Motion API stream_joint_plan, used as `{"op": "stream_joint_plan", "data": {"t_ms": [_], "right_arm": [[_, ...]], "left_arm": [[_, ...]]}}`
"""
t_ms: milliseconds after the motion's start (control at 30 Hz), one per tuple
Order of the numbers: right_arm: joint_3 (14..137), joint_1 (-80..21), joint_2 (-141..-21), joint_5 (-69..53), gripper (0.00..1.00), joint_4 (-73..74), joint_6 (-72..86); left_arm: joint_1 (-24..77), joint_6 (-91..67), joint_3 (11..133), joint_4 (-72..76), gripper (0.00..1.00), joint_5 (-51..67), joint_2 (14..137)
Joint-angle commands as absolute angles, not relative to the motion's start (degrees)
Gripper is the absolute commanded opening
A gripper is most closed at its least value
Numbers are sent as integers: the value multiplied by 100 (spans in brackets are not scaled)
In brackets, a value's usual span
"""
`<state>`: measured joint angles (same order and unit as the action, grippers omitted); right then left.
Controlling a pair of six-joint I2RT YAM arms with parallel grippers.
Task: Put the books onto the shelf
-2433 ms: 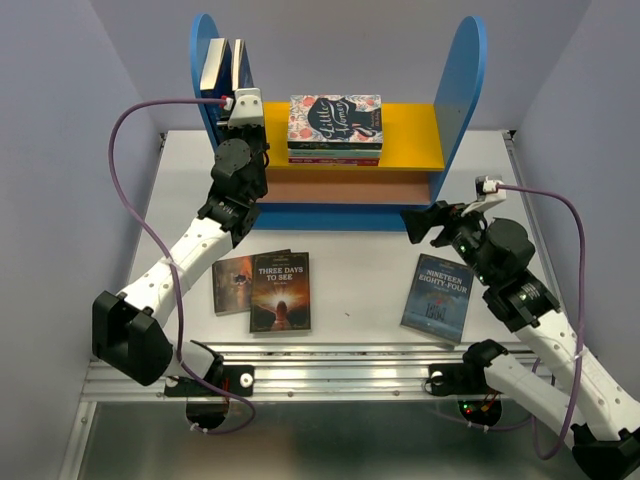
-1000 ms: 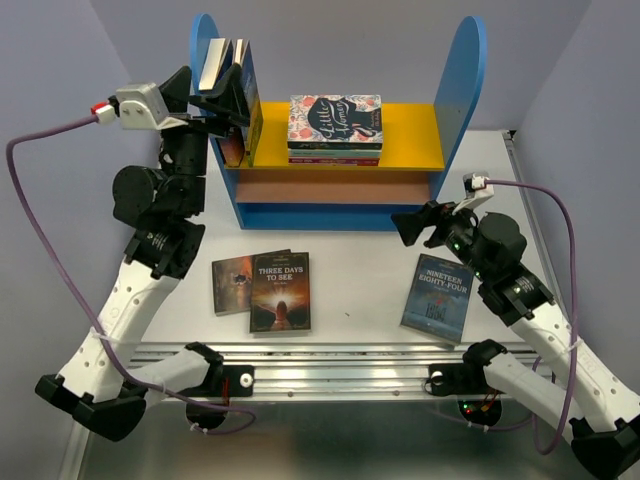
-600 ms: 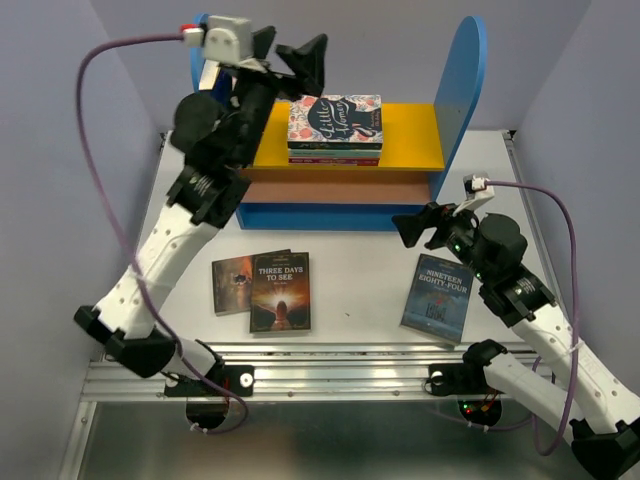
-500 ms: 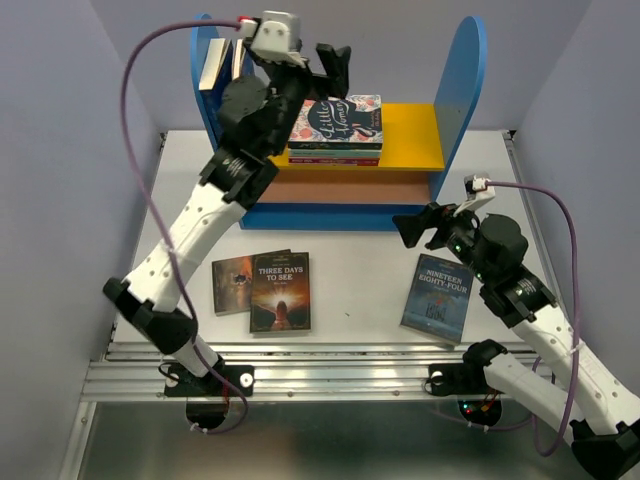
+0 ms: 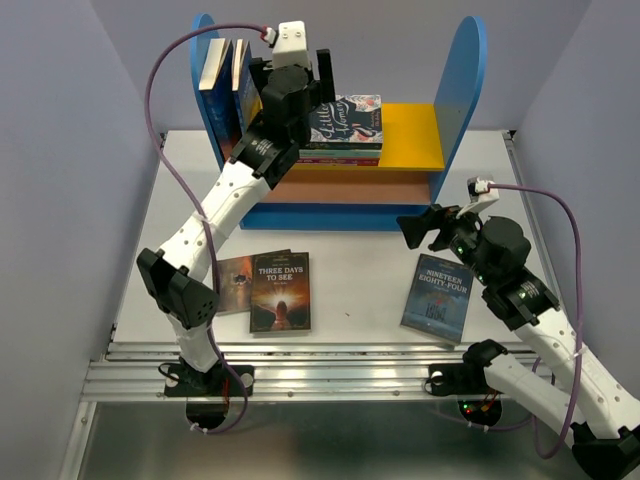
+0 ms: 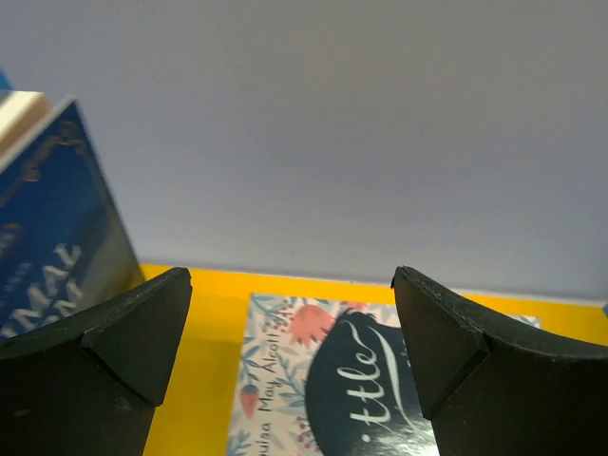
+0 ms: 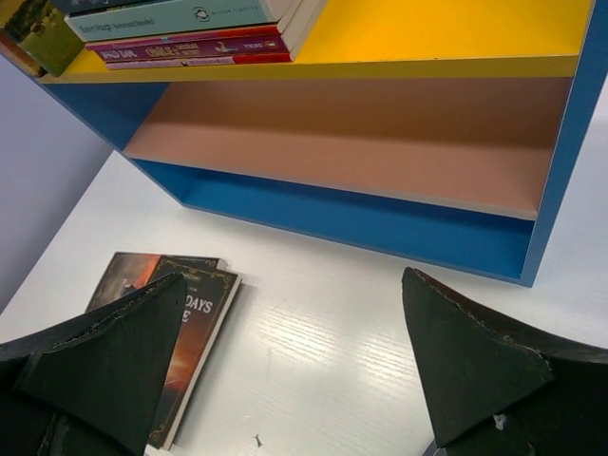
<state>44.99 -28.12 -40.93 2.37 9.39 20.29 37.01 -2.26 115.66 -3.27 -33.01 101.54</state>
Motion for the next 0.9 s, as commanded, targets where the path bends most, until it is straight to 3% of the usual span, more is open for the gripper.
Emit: {"op": "stream_joint_plan", "data": {"t_ms": [0,333,633,700,867], "right_arm": [[4746,-2795,-4087,352,100,888,1907],[4755,-2795,-4078,422,100,879,1890],[4755,-2795,-4104,413,100,888,1898],[4755,-2795,-4139,413,100,879,1898],[4764,-2795,-4140,431,100,888,1890]], "left_arm": [[3499,-422,11690,-167,99,-3920,9668],[2953,-826,11426,-641,99,-3472,9527],[2892,-940,11364,-957,98,-3919,9659],[2892,-967,11382,-1045,95,-4103,9694],[2865,-1116,11294,-1186,72,-3999,9712]]}}
